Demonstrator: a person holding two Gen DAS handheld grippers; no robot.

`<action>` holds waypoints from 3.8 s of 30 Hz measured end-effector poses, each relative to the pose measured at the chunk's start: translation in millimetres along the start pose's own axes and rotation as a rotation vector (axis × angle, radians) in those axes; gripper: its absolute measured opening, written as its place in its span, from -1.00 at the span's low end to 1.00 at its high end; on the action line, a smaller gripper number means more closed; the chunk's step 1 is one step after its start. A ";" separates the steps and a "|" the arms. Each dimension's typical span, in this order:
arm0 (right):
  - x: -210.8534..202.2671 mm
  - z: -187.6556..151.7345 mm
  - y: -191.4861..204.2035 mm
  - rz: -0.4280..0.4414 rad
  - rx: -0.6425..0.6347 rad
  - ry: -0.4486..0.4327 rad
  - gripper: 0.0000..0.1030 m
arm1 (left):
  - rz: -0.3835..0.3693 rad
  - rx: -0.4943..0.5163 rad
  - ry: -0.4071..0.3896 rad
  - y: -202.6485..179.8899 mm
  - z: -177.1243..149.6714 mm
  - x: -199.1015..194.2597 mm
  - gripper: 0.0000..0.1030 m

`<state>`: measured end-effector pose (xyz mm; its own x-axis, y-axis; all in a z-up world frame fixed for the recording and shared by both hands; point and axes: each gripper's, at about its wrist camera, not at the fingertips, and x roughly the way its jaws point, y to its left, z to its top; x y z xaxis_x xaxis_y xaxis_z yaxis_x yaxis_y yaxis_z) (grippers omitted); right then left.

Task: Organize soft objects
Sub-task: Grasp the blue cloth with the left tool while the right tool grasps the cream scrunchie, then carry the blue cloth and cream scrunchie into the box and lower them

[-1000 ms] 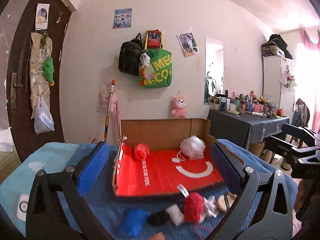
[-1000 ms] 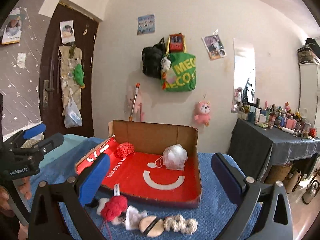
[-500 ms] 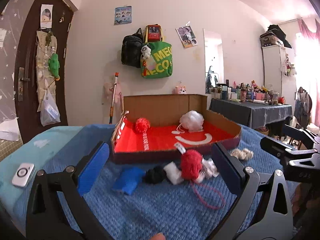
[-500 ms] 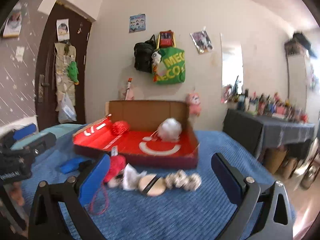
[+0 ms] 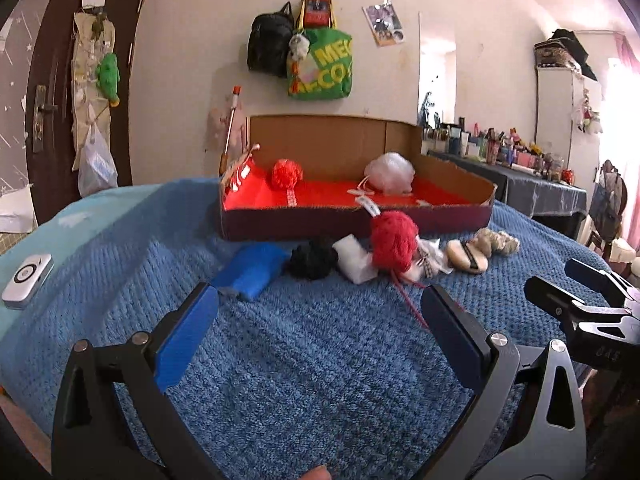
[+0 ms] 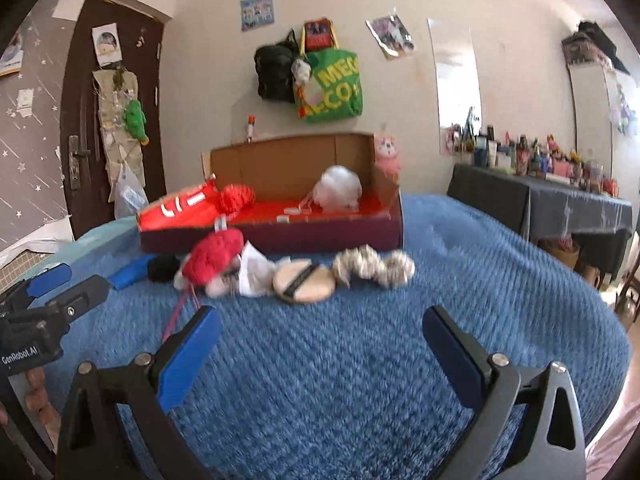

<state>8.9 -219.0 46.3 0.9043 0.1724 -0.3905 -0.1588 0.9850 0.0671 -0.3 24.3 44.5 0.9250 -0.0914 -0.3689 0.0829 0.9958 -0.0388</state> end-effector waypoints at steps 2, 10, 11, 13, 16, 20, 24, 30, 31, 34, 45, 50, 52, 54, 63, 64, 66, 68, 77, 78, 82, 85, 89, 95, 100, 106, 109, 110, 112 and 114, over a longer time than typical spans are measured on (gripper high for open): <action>2.9 -4.3 -3.0 -0.007 0.007 0.017 1.00 | 0.006 0.000 0.010 0.7 -0.9 2.4 1.00; 9.7 -4.7 -7.7 -0.011 0.027 0.049 1.00 | 0.022 0.001 0.037 3.8 1.5 9.3 1.00; 10.9 -4.1 -7.6 -0.013 0.026 0.056 1.00 | 0.025 0.001 0.045 5.0 3.4 11.3 1.00; 14.5 -0.1 -7.0 -0.013 0.023 0.073 1.00 | 0.025 0.007 0.072 8.0 7.5 16.3 1.00; 19.4 8.2 -8.6 -0.025 0.015 0.094 1.00 | 0.025 0.014 0.103 13.7 14.6 22.3 1.00; 28.6 22.2 -14.7 -0.059 0.003 0.126 1.00 | 0.033 0.047 0.145 24.8 24.2 32.5 1.00; 40.1 34.4 -24.0 -0.070 0.011 0.173 1.00 | 0.037 0.087 0.199 36.4 31.6 45.4 1.00; 67.9 51.9 -36.5 -0.098 0.014 0.273 1.00 | 0.026 0.113 0.278 52.8 43.0 68.9 1.00; 71.2 53.6 -37.0 -0.099 0.013 0.283 1.00 | 0.027 0.122 0.294 54.8 44.6 73.4 1.00; 83.2 59.6 -40.3 -0.098 0.014 0.323 1.00 | 0.015 0.148 0.338 59.5 48.7 84.9 1.00; 120.8 65.1 -58.2 -0.038 0.079 0.464 1.00 | -0.001 0.243 0.438 57.8 52.4 119.8 0.80; 127.1 65.0 -63.0 0.007 0.109 0.489 0.80 | -0.057 0.259 0.486 51.5 47.6 133.3 0.32; 128.5 63.8 -64.0 0.028 0.115 0.497 0.65 | -0.085 0.229 0.496 51.6 48.3 135.2 0.23; 125.6 64.0 -63.4 0.060 0.118 0.482 0.35 | -0.132 0.219 0.498 50.5 48.3 134.6 -0.07; 113.6 68.2 -56.2 0.138 0.101 0.435 -0.24 | -0.200 0.158 0.466 48.1 48.5 119.3 -0.61; 110.2 69.8 -56.2 0.139 0.098 0.427 -0.25 | -0.208 0.142 0.457 48.4 51.1 115.6 -0.61; 102.2 75.3 -54.5 0.152 0.101 0.401 -0.26 | -0.217 0.125 0.433 48.7 56.6 108.2 -0.61; 93.3 83.5 -49.5 0.163 0.095 0.372 -0.26 | -0.221 0.113 0.407 49.0 63.5 101.5 -0.61; 71.5 103.8 -30.5 0.202 0.055 0.294 -0.26 | -0.225 0.090 0.351 49.8 78.0 86.6 -0.61; 72.3 103.1 -29.9 0.204 0.056 0.300 -0.26 | -0.224 0.091 0.349 49.9 78.5 86.7 -0.61; 73.6 102.7 -27.9 0.207 0.059 0.301 -0.26 | -0.227 0.085 0.345 51.1 81.6 85.7 -0.61; 74.6 108.8 -25.6 0.206 0.052 0.287 -0.26 | -0.226 0.089 0.331 48.8 87.9 85.7 -0.61; 81.8 125.8 -18.7 0.191 0.003 0.250 -0.25 | -0.252 0.097 0.303 44.7 109.7 97.3 -0.61; 122.2 150.0 -5.2 0.153 -0.059 0.265 -0.25 | -0.251 0.096 0.335 40.3 136.4 141.8 -0.61; 163.4 154.1 -1.8 0.103 -0.106 0.330 -0.24 | -0.206 0.134 0.394 35.9 140.5 188.2 -0.61; 201.9 146.3 -4.0 0.059 -0.131 0.416 -0.24 | -0.194 0.137 0.485 34.1 133.7 229.8 -0.61; 213.7 142.0 -3.3 0.047 -0.145 0.447 -0.23 | -0.194 0.160 0.505 30.2 128.8 237.7 -0.61; 216.0 140.3 -3.2 0.042 -0.148 0.455 -0.23 | -0.190 0.164 0.510 29.8 127.4 239.1 -0.61; 219.3 137.6 -3.9 0.036 -0.150 0.468 -0.22 | -0.186 0.167 0.530 29.0 123.6 243.4 -0.61; 221.0 135.2 -5.4 0.037 -0.146 0.480 -0.22 | -0.180 0.169 0.542 27.6 120.5 245.9 -0.61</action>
<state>263.2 -186.1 83.8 0.6186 0.1532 -0.7706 -0.2722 0.9618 -0.0274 274.1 29.9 64.7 0.5738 -0.2040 -0.7932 0.3196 0.9475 -0.0124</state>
